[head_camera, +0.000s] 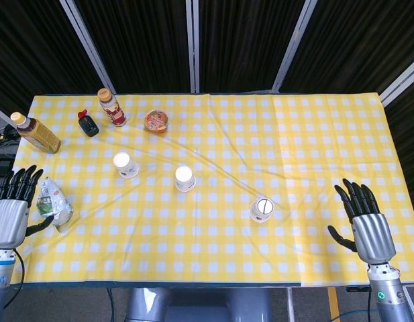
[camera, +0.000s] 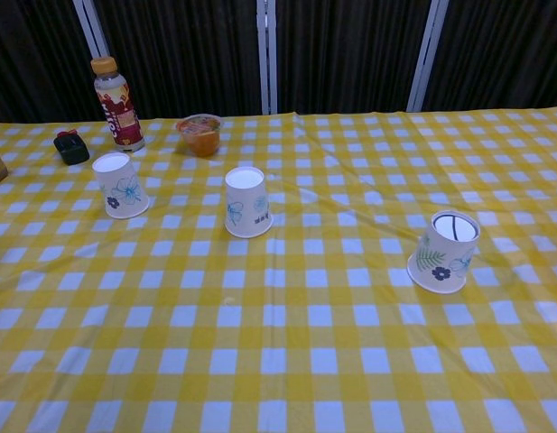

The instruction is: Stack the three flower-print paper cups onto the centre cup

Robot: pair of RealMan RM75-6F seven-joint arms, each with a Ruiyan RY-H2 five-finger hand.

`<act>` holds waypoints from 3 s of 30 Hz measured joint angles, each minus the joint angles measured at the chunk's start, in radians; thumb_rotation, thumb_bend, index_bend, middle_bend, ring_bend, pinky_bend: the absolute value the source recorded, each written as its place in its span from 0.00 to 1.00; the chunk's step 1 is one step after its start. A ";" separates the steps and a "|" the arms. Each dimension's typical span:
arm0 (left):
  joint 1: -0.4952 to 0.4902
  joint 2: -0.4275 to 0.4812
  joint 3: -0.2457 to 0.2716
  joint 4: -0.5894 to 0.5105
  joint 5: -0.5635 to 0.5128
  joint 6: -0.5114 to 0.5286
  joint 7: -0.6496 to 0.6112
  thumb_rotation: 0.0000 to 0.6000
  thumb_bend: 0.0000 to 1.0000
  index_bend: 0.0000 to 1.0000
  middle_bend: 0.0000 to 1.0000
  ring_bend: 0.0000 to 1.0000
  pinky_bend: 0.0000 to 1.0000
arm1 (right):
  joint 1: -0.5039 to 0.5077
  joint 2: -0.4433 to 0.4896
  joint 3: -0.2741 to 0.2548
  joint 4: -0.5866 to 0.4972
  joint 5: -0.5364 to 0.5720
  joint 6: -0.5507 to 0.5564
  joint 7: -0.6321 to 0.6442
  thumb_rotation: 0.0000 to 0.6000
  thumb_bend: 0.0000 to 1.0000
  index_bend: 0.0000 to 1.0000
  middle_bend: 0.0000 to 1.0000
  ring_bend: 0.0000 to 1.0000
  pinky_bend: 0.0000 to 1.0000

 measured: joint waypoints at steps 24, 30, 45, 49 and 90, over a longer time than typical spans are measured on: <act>-0.395 0.016 -0.156 0.043 -0.405 -0.580 0.183 1.00 0.26 0.14 0.00 0.00 0.00 | 0.018 0.002 0.039 0.047 0.102 -0.064 0.044 1.00 0.14 0.00 0.00 0.00 0.00; -0.478 -0.028 -0.157 0.121 -0.513 -0.657 0.248 1.00 0.26 0.21 0.00 0.00 0.00 | 0.019 0.003 0.045 0.054 0.117 -0.073 0.053 1.00 0.14 0.00 0.00 0.00 0.00; -0.640 -0.169 -0.113 0.334 -0.727 -0.766 0.365 1.00 0.23 0.24 0.00 0.00 0.00 | 0.024 -0.003 0.048 0.066 0.128 -0.082 0.053 1.00 0.14 0.00 0.00 0.00 0.00; -0.666 -0.193 -0.102 0.365 -0.745 -0.787 0.362 1.00 0.23 0.24 0.00 0.00 0.00 | 0.024 -0.004 0.047 0.067 0.127 -0.081 0.052 1.00 0.14 0.00 0.00 0.00 0.00; -0.710 -0.116 -0.125 0.075 -0.565 -0.597 0.251 1.00 0.35 0.40 0.00 0.00 0.00 | 0.018 0.007 0.051 0.054 0.128 -0.063 0.053 1.00 0.14 0.00 0.00 0.00 0.00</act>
